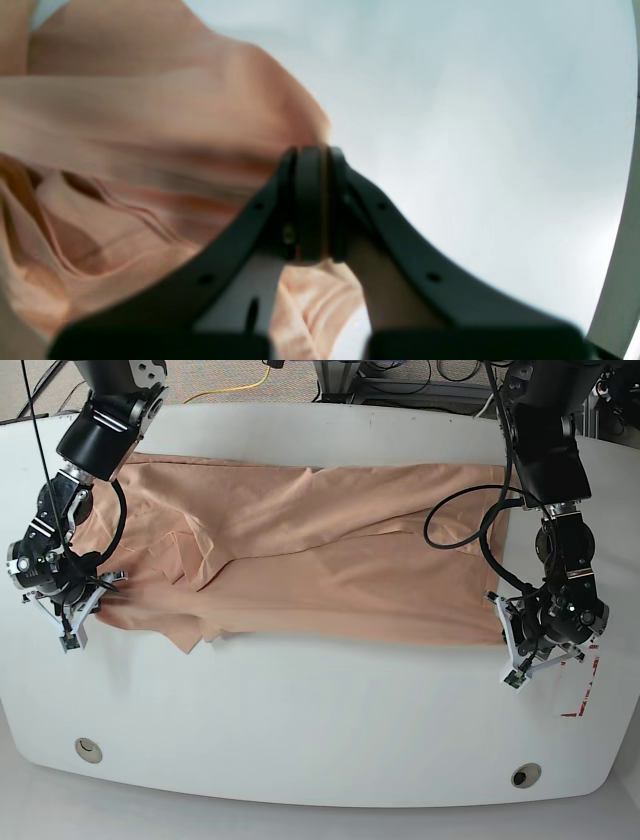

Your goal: Layout the t-shirt on the table in an organized manner, then fold the t-shirt properly

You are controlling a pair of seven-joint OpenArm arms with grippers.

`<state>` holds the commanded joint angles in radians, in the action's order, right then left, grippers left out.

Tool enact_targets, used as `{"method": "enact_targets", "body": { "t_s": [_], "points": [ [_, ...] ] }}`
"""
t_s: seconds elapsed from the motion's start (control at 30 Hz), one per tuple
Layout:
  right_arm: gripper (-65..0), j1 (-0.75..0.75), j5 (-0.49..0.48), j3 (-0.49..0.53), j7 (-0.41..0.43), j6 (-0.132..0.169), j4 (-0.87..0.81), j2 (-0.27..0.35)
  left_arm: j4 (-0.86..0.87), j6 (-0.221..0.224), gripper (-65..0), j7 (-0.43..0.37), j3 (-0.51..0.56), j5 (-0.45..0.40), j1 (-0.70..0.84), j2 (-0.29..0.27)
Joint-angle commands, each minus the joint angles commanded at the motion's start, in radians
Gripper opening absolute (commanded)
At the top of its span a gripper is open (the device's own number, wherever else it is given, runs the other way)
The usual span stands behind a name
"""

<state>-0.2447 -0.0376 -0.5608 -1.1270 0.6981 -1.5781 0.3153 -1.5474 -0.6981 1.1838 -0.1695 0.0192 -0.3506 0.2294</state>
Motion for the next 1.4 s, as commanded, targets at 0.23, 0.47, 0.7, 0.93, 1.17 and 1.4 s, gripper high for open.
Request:
{"method": "enact_targets", "body": {
  "t_s": [0.23,0.47,0.7,0.93,1.17,1.4],
  "points": [
    [-63.3,0.097,0.000,0.000,-0.018,0.000,-0.098,-0.029,-0.100,0.000,-62.8,0.044,0.000,0.000,0.109,0.018],
    [-63.1,0.192,0.002,0.000,-0.018,0.000,-0.166,-0.048,-0.187,0.000,-62.6,0.110,0.000,0.000,0.226,0.034],
    [-63.1,0.204,0.002,0.000,-0.015,0.000,-0.166,-0.069,-0.218,0.000,-58.6,0.110,0.000,0.000,0.259,0.035],
    [-63.1,0.201,0.002,0.003,-0.015,0.000,-0.163,-0.072,-0.184,0.000,-36.8,0.109,-0.002,-0.003,0.127,0.008],
    [-63.1,0.201,0.002,0.005,-0.014,0.000,-0.163,-0.074,0.003,0.000,-30.7,0.055,-0.002,0.000,-0.006,-0.048],
    [-63.1,0.199,0.002,0.005,-0.012,0.000,-0.163,-0.074,0.250,0.000,-30.6,-0.002,0.000,0.002,-0.094,-0.101]
  ]
}}
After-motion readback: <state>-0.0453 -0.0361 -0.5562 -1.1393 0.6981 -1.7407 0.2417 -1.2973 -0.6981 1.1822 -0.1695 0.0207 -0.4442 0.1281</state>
